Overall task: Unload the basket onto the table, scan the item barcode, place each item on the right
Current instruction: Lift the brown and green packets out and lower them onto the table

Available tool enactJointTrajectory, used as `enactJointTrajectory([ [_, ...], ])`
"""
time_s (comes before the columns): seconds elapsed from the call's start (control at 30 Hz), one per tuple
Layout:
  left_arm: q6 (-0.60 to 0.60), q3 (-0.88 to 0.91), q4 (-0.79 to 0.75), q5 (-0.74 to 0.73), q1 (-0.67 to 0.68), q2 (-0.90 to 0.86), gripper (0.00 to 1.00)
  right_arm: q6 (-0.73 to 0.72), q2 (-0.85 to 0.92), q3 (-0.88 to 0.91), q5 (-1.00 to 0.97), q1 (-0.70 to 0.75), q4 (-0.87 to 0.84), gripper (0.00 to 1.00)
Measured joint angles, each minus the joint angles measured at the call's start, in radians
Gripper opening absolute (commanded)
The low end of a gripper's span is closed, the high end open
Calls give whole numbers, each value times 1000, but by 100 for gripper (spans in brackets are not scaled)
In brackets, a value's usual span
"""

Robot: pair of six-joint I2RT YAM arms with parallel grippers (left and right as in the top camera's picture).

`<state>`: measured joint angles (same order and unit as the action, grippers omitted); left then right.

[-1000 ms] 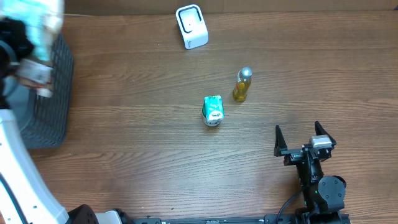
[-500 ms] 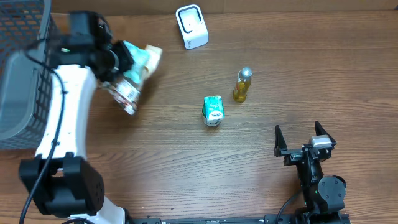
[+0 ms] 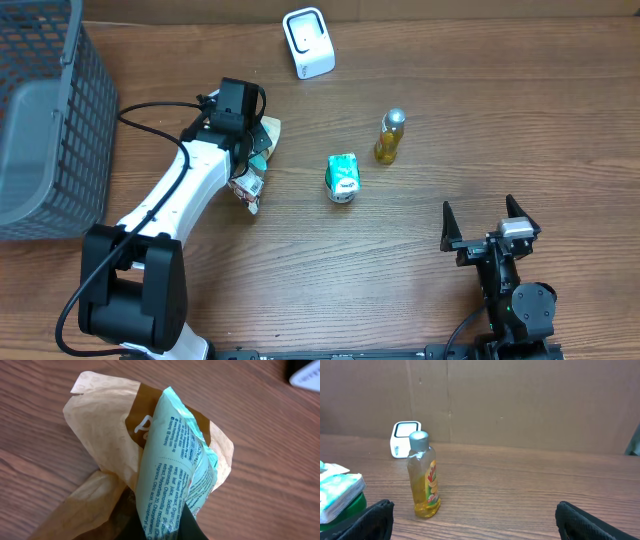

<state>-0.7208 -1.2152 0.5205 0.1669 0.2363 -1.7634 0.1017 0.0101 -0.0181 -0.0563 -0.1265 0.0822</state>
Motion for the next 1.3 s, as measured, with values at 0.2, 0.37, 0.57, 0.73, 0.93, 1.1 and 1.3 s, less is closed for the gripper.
enactJointTrajectory([
  [0.2,-10,32,-6,56,0,0,90,0,0,0,0,0,1,100],
  [0.37,117,22,-28,14,0,0,100,0,0,0,0,0,1,100],
  [0.57,293,-90,1,-76,0,0,79,0,0,0,0,0,1,100],
  [0.73,421,-94,11,-65,0,-1,65,0,0,0,0,0,1,100],
  [0.93,489,-95,46,-71,-24,-63,53,0,0,0,0,0,1,100],
  [1.1,516,-95,112,-119,-89,-116,50,0,0,0,0,0,1,100],
  [1.3,520,-95,125,-187,-114,-116,47,0,0,0,0,0,1,100],
])
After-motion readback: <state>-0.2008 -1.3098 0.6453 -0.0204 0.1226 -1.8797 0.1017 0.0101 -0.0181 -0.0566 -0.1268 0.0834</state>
